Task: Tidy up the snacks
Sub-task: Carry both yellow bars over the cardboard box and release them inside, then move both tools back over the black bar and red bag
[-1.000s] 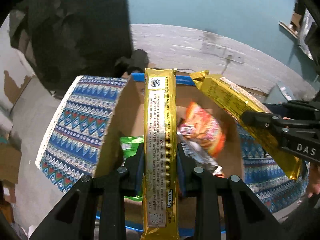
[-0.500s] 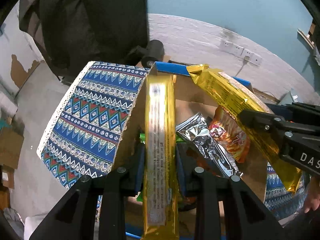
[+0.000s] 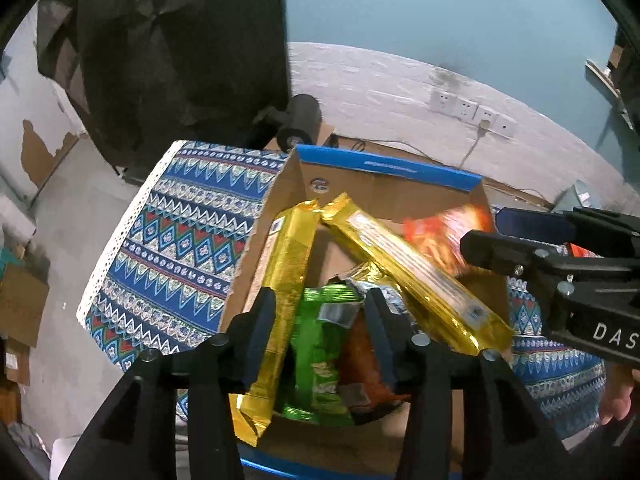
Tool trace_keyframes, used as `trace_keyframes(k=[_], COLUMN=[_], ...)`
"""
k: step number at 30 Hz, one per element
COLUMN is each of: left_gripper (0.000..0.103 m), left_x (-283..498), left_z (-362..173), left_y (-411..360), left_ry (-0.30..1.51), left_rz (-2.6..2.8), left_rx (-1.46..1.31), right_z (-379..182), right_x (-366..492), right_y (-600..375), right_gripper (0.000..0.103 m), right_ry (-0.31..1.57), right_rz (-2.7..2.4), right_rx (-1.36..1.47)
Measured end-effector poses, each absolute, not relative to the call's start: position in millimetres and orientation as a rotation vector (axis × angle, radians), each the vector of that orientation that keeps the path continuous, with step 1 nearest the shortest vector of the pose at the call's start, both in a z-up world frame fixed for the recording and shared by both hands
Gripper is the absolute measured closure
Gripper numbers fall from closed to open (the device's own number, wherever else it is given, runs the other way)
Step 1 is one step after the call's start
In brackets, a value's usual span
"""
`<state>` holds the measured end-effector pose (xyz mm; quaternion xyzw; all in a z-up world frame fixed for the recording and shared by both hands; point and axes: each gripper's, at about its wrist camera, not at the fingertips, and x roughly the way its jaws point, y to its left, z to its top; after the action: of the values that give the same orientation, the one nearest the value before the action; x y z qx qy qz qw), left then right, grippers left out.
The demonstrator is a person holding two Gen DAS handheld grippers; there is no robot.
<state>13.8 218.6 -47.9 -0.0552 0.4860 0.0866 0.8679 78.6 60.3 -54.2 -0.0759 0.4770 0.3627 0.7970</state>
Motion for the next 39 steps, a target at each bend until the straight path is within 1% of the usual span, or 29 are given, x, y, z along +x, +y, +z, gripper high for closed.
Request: trace_keyframes(k=[1, 7, 10, 15, 17, 21, 25, 39], left_gripper=[0.05, 0.042, 0.032, 0.03, 0.026, 0.025, 0.022, 0.022], left_x=[13.3, 12.4, 12.7, 14.7, 16.8, 20.8, 25.9, 42.3], left_z=[-46.2, -39.5, -37.8, -35.1, -35.0, -35.9, -38.9, -48.8], left_y=[216.4, 194.6, 182.4, 159.4, 150.5, 129.7, 107.0, 18.8], left_ry=[1.013, 1.003, 1.005, 1.01, 1.014, 1.03, 1.056, 1.113], left_rz=[0.175, 0.131, 0.112, 0.067, 0.056, 0.01, -0.031, -0.141], left_rx=[-0.113, -0.078, -0.064, -0.044, -0.04, -0.043, -0.037, 0.054], right_z=[-53.0, -49.1, -48.5, -48.2, -48.0, -48.2, -49.0, -56.5], right_x=[77.5, 70.8, 67.7, 62.8, 62.2, 61.8, 59.9, 55.2], right_y=[56.7, 31.5, 15.5, -14.5, -28.3, -58.5, -90.1, -187.9], right_gripper=[0.049, 0.041, 0.037, 0.036, 0.035, 0.031, 0.031, 0.028], right_ry=[1.021, 1.001, 0.993, 0.992, 0.991, 0.992, 0.996, 1.009], right_rz=[0.776, 0.74, 0.717, 0.676, 0.657, 0.613, 0.571, 0.444], right_rx=[-0.164, -0.202, -0.223, -0.244, -0.241, -0.224, -0.208, -0.14])
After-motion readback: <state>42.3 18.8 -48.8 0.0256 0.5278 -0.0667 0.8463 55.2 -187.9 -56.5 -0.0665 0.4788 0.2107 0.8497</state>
